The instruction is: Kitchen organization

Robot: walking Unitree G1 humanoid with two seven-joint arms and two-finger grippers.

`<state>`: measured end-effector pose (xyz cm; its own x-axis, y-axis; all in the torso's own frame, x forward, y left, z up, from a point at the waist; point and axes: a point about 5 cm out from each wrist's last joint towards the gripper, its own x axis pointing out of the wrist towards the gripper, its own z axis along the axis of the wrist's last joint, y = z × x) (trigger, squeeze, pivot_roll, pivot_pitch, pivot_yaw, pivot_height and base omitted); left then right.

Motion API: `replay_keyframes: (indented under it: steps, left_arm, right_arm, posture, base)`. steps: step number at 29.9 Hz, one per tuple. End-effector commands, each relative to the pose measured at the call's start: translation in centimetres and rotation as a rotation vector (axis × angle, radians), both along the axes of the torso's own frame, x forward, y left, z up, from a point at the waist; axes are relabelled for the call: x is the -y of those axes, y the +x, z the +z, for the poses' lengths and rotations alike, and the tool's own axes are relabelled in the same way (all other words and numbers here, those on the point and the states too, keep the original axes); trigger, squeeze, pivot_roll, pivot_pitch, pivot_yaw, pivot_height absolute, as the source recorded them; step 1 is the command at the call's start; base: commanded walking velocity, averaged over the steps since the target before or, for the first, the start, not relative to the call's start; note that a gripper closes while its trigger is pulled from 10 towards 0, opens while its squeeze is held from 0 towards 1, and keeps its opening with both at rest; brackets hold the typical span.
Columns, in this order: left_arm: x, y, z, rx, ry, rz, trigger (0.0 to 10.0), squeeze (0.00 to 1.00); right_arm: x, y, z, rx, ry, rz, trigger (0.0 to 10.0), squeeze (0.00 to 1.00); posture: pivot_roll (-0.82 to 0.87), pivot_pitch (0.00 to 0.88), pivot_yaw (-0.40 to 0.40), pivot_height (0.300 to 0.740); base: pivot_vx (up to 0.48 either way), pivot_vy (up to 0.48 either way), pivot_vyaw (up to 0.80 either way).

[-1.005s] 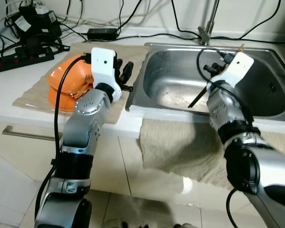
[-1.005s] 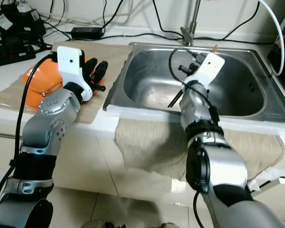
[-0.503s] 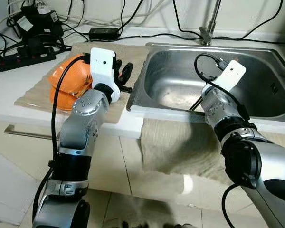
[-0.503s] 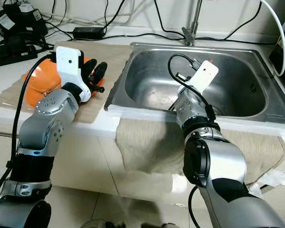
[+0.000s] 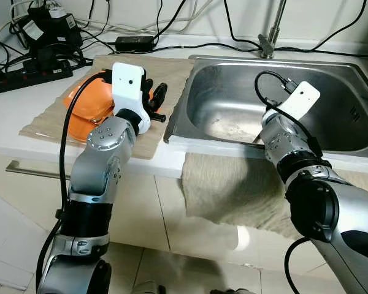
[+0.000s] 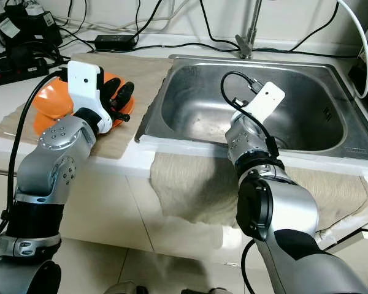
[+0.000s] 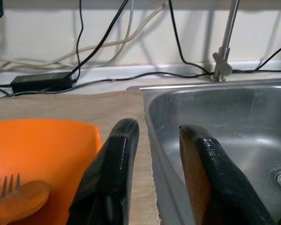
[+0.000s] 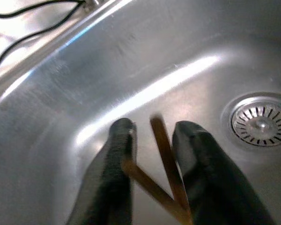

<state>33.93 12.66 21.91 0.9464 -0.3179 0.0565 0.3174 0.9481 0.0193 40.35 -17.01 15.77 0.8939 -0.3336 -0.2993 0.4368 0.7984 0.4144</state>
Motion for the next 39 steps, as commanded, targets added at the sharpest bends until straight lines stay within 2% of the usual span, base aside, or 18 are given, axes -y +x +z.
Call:
replay_keyframes:
  steps: [1, 5, 10, 11, 13, 14, 20, 25, 28, 29, 30, 32, 34, 37, 39]
  left_arm:
    - [-0.1, -0.2, 0.4, 0.012, 0.009, -0.005, 10.0, 0.0]
    - [-0.1, -0.2, 0.5, 0.01, 0.01, -0.008, 10.0, 0.0]
    - [0.0, 0.0, 0.6, 0.012, 0.01, -0.009, 10.0, 0.0]
    - [0.0, 0.0, 0.6, 0.014, 0.009, -0.008, 10.0, 0.0]
    - [0.0, 0.2, 0.6, 0.015, 0.008, -0.008, 10.0, 0.0]
    - [0.0, 0.2, 0.7, 0.016, 0.007, -0.007, 10.0, 0.0]
    - [0.0, 0.4, 0.6, 0.016, -0.003, -0.001, 10.0, 0.0]
    - [-0.3, 0.8, 0.4, 0.006, -0.022, 0.014, 10.0, 0.0]
    - [-0.6, 1.2, 0.6, 0.02, -0.029, 0.042, 10.0, 0.0]
    - [-0.6, 1.2, 0.6, 0.02, -0.029, 0.042, 10.0, 0.0]
    - [-0.9, 1.4, 1.1, 0.04, -0.033, 0.059, 10.0, 0.0]
    - [-1.1, 1.6, 1.7, 0.06, -0.034, 0.066, 10.0, 0.0]
    - [-1.1, 1.7, 1.9, 0.067, -0.035, 0.068, 10.0, 0.0]
    - [-1.2, 1.9, 2.1, 0.076, -0.035, 0.072, 10.0, 0.0]
    - [-1.4, 2.0, 1.8, 0.07, -0.028, 0.081, 10.0, 0.0]
  right_arm:
    - [-0.1, -0.3, -0.8, -0.044, 0.008, -0.002, 10.0, 1.0]
    - [-0.1, -0.3, -0.9, -0.049, 0.004, -0.004, 10.0, 1.0]
    - [-0.6, 0.3, 0.6, 0.004, -0.051, 0.049, 10.0, 1.0]
    - [-0.7, 0.4, 1.1, 0.019, -0.077, 0.059, 10.0, 0.93]
    - [-0.9, 0.8, 2.1, 0.052, -0.12, 0.075, 10.0, 0.23]
    - [-1.0, 0.9, 2.6, 0.066, -0.139, 0.079, 10.0, 0.0]
    - [-2.6, 1.7, 5.9, 0.192, -0.217, 0.146, 10.0, 0.0]
    - [-5.2, 1.9, 8.1, 0.327, -0.346, 0.299, 10.0, 0.0]
    - [-6.1, 1.8, 9.0, 0.415, -0.415, 0.364, 10.0, 0.0]
    - [-6.1, 1.8, 9.0, 0.415, -0.415, 0.364, 10.0, 0.0]
    - [-6.7, 1.5, 9.5, 0.496, -0.443, 0.414, 10.0, 0.0]
    - [-7.5, 1.0, 9.6, 0.573, -0.458, 0.471, 10.0, 0.0]
    - [-7.9, 0.7, 9.4, 0.603, -0.469, 0.503, 10.0, 0.0]
    - [-8.2, -0.5, 7.4, 0.635, -0.493, 0.534, 10.0, 0.0]
    - [-8.3, -1.2, 5.2, 0.594, -0.442, 0.535, 10.0, 0.0]
  posture:
    - [0.15, 0.022, 0.056, 0.74]
    - [0.15, 0.023, 0.058, 0.74]
    - [0.14, 0.018, 0.055, 0.74]
    - [0.14, 0.016, 0.053, 0.74]
    - [0.14, 0.014, 0.051, 0.74]
    - [0.14, 0.014, 0.05, 0.74]
    - [0.13, 0.011, 0.047, 0.74]
    - [0.12, 0.0, 0.038, 0.74]
    - [0.11, 0.0, 0.034, 0.74]
    - [0.11, 0.0, 0.034, 0.74]
    - [0.11, 0.0, 0.031, 0.74]
    - [0.1, 0.0, 0.032, 0.74]
    - [0.1, 0.0, 0.031, 0.74]
    - [0.09, 0.0, 0.029, 0.74]
    - [0.08, 0.0, 0.03, 0.74]
  base:
    - [0.0, 0.0, 0.0]
    - [0.0, 0.0, 0.0]
    - [0.0, 0.0, 0.0]
    - [0.0, 0.0, 0.0]
    - [0.0, 0.0, 0.0]
    - [0.0, 0.0, 0.0]
    - [0.0, 0.0, 0.0]
    - [0.0, 0.0, 0.0]
    - [0.0, 0.0, 0.0]
    - [0.0, 0.0, 0.0]
    - [0.0, 0.0, 0.0]
    - [0.0, 0.0, 0.0]
    - [0.0, 0.0, 0.0]
    - [0.0, 0.0, 0.0]
    - [0.0, 0.0, 0.0]
